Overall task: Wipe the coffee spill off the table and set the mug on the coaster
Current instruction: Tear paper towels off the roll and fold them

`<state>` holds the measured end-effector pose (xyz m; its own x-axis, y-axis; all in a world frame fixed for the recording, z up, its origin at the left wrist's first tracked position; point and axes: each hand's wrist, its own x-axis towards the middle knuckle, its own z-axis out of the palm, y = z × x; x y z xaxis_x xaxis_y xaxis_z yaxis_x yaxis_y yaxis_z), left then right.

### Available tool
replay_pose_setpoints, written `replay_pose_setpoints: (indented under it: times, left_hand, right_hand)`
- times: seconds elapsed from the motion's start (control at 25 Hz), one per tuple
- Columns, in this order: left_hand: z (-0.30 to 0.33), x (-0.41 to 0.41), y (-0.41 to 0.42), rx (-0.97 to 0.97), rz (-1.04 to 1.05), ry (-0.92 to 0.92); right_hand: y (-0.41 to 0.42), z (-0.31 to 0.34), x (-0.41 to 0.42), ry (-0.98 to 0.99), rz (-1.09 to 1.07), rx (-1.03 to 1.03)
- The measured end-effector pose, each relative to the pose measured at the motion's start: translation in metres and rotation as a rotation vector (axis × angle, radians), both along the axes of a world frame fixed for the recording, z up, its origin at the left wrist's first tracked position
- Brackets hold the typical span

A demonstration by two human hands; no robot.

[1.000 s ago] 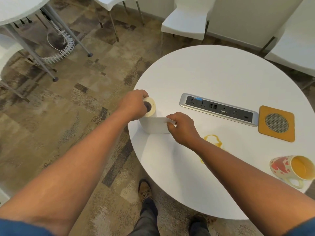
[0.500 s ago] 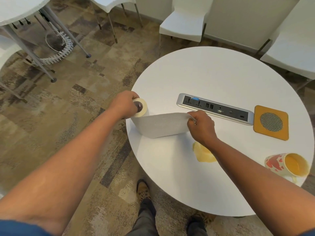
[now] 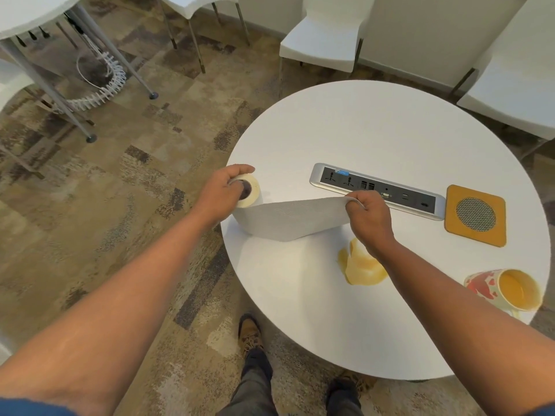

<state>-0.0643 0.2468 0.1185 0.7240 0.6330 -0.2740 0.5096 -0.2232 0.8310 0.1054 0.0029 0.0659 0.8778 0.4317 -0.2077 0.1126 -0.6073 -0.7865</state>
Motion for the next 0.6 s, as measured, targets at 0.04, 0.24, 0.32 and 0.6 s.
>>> replay_pose_setpoints:
  times: [0.04, 0.24, 0.32, 0.6]
  left_hand:
    - [-0.003, -0.005, -0.004, -0.017, 0.008, -0.063]
    - [-0.026, -0.035, -0.018, -0.005, -0.008, -0.171]
    - [-0.036, -0.043, -0.021, -0.017, -0.018, -0.181]
    - [-0.055, -0.042, -0.023, 0.005, 0.036, -0.178]
  right_hand:
    - [0.0, -0.002, 0.0, 0.023, -0.022, 0.013]
    - [-0.001, -0.003, 0.002, 0.078, -0.064, 0.063]
    - [0.0, 0.0, 0.003, 0.094, -0.072, 0.078]
    - [0.0, -0.001, 0.001, 0.111, -0.089, 0.144]
